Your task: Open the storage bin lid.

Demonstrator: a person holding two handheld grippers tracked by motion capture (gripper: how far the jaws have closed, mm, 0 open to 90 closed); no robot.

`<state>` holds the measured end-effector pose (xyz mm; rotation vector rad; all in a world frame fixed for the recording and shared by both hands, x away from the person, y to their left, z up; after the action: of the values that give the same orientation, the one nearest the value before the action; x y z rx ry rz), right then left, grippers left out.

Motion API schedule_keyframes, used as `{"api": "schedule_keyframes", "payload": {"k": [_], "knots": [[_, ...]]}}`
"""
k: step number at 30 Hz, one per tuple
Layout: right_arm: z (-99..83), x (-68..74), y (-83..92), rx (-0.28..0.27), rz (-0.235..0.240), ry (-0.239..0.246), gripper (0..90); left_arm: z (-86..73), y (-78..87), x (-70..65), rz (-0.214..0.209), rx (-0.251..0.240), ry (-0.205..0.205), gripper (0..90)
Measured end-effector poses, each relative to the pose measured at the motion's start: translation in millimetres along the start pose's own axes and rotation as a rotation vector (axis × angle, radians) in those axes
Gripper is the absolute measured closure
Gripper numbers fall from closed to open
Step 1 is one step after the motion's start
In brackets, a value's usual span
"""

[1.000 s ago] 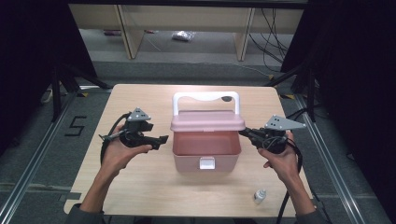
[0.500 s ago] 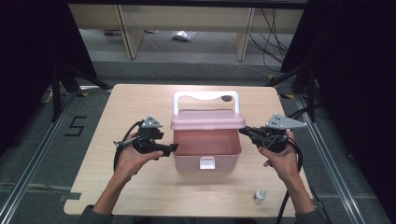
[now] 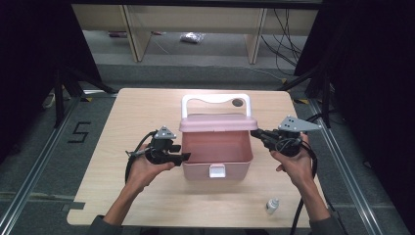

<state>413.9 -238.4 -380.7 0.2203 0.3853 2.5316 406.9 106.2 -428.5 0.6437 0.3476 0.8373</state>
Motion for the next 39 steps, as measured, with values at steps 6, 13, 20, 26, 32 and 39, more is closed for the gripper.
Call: {"api": "schedule_keyframes", "payload": {"k": [6, 13, 20, 26, 32, 39], "knots": [[7.5, -5.2, -3.9, -0.006, 0.007, -0.023, 90.0, -1.0, 1.5, -2.3, 0.021, -0.005, -0.016, 52.3], [15.0, -12.7, -8.7, -0.001, 0.005, -0.025, 90.0, -1.3, 2.9, -2.7, 0.013, 0.004, -0.026, 53.4], [18.9, -24.8, -14.1, -0.001, 0.009, -0.03, 90.0, -1.9, 3.8, -4.9, 0.022, 0.001, -0.023, 53.8], [19.2, -34.2, -19.4, 0.008, -0.009, -0.052, 90.0, -2.2, 4.5, -5.9, 0.028, -0.002, -0.015, 55.2], [17.2, -44.4, -23.8, 0.008, -0.016, -0.062, 90.0, -3.1, 5.9, -8.0, 0.022, 0.001, -0.016, 55.2], [13.5, -53.3, -32.1, 0.023, -0.024, -0.096, 90.0, -3.4, 6.4, -8.6, 0.021, 0.0, -0.021, 55.2]]}}
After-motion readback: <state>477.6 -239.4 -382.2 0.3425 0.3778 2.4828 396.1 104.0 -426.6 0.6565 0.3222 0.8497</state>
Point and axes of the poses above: each handheld gripper's, and its own axes: y roughly backward along the jaws, z roughly out of its top, x roughly to its left, the point moved 2 cm from there along -y, roughly forward along the jaws, and after that the axes turned 8 degrees about z, right-handed, at the moved point
